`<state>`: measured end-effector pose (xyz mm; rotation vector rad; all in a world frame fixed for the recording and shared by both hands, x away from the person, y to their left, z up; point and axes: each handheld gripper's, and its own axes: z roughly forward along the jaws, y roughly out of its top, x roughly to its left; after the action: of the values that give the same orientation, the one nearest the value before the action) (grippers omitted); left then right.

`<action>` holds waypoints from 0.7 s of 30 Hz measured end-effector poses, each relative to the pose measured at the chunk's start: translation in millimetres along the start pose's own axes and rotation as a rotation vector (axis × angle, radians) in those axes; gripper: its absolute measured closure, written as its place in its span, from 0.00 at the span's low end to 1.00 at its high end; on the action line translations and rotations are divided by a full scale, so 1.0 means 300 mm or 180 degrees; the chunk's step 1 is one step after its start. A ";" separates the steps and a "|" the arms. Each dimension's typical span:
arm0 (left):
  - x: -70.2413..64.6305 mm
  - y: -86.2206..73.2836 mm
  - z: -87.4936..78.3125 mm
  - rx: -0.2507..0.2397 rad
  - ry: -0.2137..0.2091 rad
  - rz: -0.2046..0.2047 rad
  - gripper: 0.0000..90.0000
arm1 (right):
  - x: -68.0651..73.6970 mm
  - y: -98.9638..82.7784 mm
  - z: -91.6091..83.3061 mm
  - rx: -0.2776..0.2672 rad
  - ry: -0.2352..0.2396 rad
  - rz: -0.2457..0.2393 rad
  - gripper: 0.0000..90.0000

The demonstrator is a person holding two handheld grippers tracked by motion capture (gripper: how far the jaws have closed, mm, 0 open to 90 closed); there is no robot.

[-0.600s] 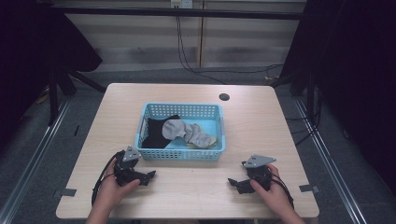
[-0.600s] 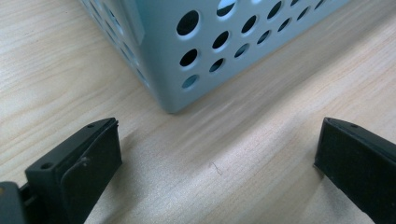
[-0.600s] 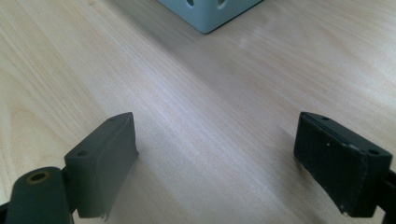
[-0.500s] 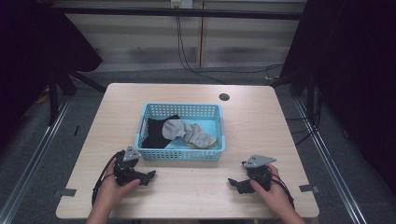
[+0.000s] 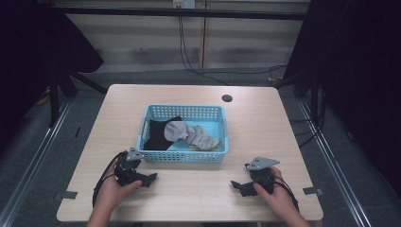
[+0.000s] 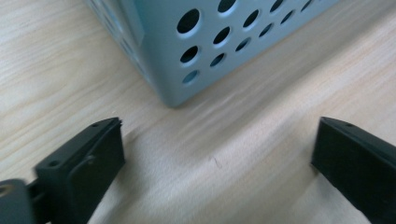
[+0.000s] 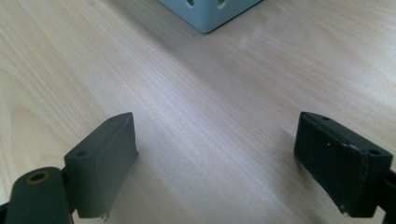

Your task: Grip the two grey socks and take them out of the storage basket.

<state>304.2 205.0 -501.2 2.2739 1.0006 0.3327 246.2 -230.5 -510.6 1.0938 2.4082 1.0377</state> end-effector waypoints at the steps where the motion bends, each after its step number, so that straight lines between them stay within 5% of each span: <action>1: 0.002 0.000 -0.005 0.0027 -0.0017 -0.0016 0.07 | 0.000 0.000 0.000 0.0002 0.0001 0.0002 0.14; 7: 0.011 0.001 -0.020 0.0125 0.0028 -0.0052 0.13 | 0.000 0.000 0.000 -0.0004 0.0005 0.0001 0.14; 17: 0.034 0.026 -0.086 0.0634 -0.0030 -0.0202 0.18 | 0.000 -0.001 0.000 -0.0010 0.0007 -0.0010 0.14; 21: 0.050 0.057 -0.128 0.0745 -0.0057 -0.0390 0.18 | 0.004 -0.002 -0.004 0.0018 0.0005 0.0032 0.14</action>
<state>306.7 224.0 -461.1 2.4025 1.2181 0.1494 244.5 -230.4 -510.2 1.1087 2.4105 1.0360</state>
